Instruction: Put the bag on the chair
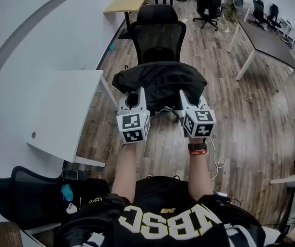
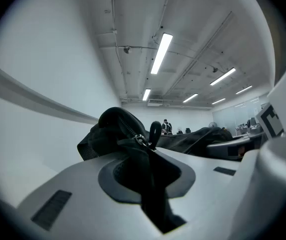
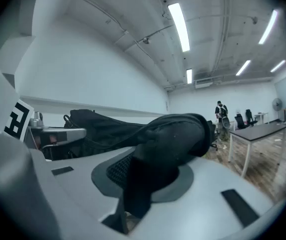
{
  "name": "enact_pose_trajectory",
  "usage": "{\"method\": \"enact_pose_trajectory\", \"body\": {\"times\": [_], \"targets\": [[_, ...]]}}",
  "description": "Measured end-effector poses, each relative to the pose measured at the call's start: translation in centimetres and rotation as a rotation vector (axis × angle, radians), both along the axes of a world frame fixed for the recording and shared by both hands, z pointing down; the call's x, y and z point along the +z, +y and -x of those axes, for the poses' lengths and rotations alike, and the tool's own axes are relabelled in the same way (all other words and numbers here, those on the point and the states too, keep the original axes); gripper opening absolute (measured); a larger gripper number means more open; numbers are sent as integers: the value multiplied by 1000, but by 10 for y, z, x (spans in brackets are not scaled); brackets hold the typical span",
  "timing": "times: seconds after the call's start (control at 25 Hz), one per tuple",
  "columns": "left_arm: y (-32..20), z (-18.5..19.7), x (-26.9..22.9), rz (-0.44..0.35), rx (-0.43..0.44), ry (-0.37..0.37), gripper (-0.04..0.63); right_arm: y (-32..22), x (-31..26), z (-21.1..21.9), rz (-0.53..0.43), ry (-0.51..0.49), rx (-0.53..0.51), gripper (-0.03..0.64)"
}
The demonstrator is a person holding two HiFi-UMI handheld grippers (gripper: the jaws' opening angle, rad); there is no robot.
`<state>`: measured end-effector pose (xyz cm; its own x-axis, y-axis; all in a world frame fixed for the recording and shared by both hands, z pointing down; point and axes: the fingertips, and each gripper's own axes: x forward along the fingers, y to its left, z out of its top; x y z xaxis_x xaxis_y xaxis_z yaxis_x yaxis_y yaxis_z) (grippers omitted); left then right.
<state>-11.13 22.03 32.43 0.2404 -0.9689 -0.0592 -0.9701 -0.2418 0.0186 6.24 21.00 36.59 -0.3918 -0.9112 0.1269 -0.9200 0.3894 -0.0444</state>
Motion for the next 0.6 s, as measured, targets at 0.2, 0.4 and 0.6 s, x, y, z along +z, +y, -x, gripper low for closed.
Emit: {"method": "enact_pose_trajectory", "body": {"times": [0.2, 0.4, 0.6], "targets": [[0, 12, 5, 7, 25, 6, 63, 1, 0, 12, -4, 6, 22, 86], [3, 27, 10, 11, 47, 27, 63, 5, 3, 27, 0, 10, 44, 86], [3, 33, 18, 12, 66, 45, 63, 9, 14, 36, 22, -9, 71, 86]]}}
